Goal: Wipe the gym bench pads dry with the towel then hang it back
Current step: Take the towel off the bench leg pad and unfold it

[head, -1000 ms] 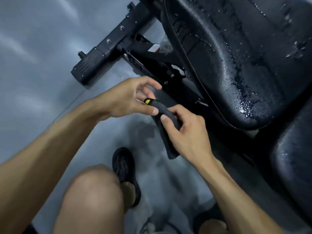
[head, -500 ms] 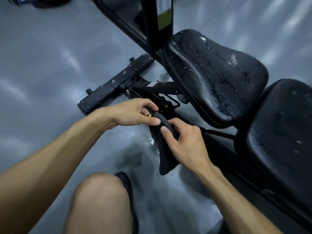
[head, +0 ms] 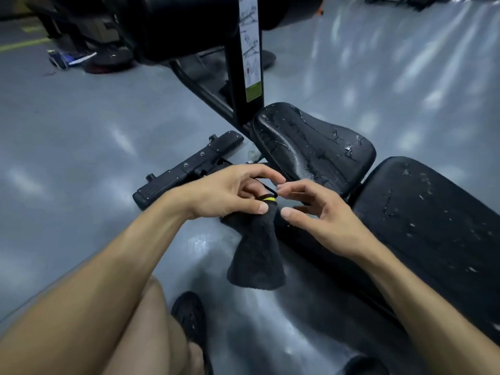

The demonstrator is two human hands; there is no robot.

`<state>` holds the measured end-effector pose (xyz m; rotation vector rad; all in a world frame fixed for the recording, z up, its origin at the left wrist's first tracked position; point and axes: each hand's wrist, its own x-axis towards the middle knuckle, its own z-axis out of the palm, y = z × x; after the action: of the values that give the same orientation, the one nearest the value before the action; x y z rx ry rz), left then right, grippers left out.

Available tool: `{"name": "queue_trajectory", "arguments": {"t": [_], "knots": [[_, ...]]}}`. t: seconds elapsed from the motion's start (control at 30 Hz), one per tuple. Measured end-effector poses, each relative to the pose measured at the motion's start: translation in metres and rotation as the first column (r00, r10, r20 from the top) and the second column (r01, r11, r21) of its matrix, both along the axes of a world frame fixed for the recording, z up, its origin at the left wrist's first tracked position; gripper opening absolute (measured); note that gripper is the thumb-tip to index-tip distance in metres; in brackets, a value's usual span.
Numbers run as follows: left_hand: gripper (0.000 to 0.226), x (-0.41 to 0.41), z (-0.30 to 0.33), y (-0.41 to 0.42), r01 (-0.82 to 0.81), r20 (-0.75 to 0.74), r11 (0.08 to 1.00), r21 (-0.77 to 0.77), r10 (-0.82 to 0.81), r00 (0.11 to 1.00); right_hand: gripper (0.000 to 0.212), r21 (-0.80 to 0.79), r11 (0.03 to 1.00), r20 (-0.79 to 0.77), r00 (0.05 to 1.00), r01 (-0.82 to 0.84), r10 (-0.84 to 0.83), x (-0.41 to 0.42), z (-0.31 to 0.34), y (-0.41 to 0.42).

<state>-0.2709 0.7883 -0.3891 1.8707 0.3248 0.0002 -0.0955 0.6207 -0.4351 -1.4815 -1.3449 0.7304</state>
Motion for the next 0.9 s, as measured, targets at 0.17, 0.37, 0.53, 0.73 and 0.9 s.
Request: {"name": "queue_trajectory", "arguments": {"t": [0.17,0.37,0.53,0.73,0.9], "knots": [[0.039,0.003,-0.003,-0.015,0.008,0.038,0.999,0.049,-0.01,0.999,0.03,-0.034,0.993,-0.121,0.986,-0.117,0.112,0.005,-0.013,-0.008],[0.024,0.01,-0.018,-0.022,-0.015,0.059,0.999,0.049,0.012,0.998,0.024,-0.038,0.988,-0.165,0.976,-0.153,0.145,0.005,-0.028,-0.005],[0.017,0.013,-0.023,-0.022,0.007,0.04,0.992,0.124,-0.012,0.999,0.022,-0.09,0.982,-0.192,0.971,-0.164,0.144,0.013,-0.03,-0.009],[0.018,0.017,-0.027,-0.019,0.085,-0.015,0.982,0.168,-0.083,0.996,0.02,-0.049,0.989,-0.231,0.965,-0.139,0.124,0.017,-0.018,-0.013],[0.017,0.021,-0.029,-0.021,0.1,0.007,0.981,0.164,-0.103,0.995,0.019,-0.055,0.987,-0.232,0.963,-0.153,0.137,0.022,-0.008,-0.016]]}}
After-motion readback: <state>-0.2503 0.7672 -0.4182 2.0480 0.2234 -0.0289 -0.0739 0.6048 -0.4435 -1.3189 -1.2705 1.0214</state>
